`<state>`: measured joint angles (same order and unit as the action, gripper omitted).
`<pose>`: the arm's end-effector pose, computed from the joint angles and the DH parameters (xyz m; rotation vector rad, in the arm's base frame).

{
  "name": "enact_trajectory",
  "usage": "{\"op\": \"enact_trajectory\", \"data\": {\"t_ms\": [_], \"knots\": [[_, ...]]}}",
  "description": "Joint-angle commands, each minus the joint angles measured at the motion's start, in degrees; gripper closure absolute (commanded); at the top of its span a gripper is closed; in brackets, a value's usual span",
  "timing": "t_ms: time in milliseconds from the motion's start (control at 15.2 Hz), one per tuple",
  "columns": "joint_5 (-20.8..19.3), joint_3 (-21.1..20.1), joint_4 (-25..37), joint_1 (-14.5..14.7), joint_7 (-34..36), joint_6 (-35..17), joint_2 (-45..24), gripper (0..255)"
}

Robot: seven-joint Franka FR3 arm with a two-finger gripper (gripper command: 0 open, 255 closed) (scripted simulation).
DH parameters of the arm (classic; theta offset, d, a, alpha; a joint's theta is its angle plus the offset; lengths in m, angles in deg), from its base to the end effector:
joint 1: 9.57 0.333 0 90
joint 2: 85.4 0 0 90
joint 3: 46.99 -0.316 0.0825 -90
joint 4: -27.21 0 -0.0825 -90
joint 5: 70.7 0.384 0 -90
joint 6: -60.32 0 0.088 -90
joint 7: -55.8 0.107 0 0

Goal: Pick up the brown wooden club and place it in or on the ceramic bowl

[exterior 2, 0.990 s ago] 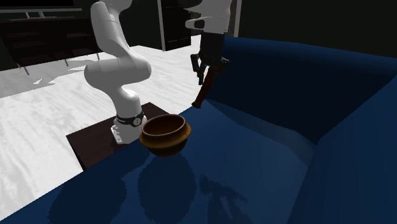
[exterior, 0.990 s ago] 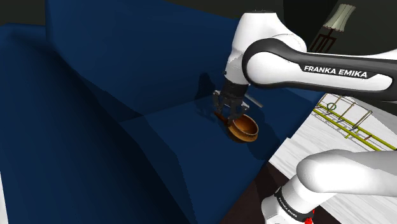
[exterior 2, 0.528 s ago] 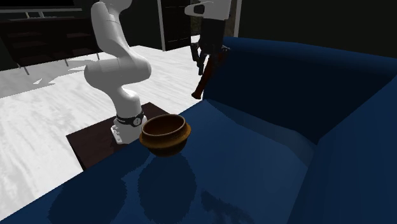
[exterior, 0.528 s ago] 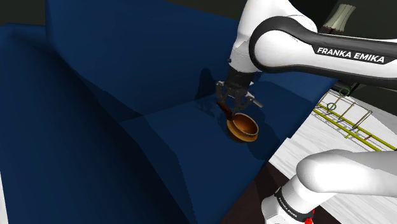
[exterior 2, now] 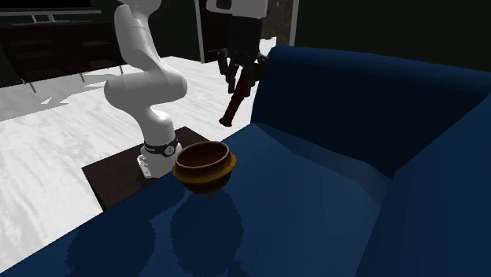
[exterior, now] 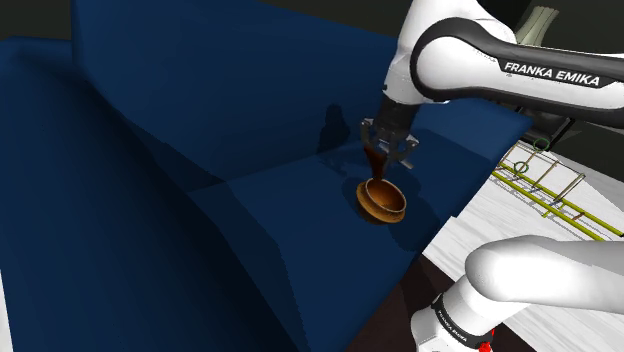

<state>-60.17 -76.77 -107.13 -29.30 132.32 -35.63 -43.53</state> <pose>0.3431 0.1142 0.5466 2.4025 -1.8229 0.1442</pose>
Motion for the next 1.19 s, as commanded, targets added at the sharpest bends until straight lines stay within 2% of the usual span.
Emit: {"op": "enact_trajectory", "data": {"t_ms": [0,528,1122], "knots": [[-1.46,2.38,-0.94,-0.87,-2.79,-0.69,0.09,255],[-7.51,11.73,-2.99,-5.09,-13.48,-3.69,-0.95,255],[-6.79,10.72,-9.86,-4.63,-12.79,-10.49,-0.92,255]]}}
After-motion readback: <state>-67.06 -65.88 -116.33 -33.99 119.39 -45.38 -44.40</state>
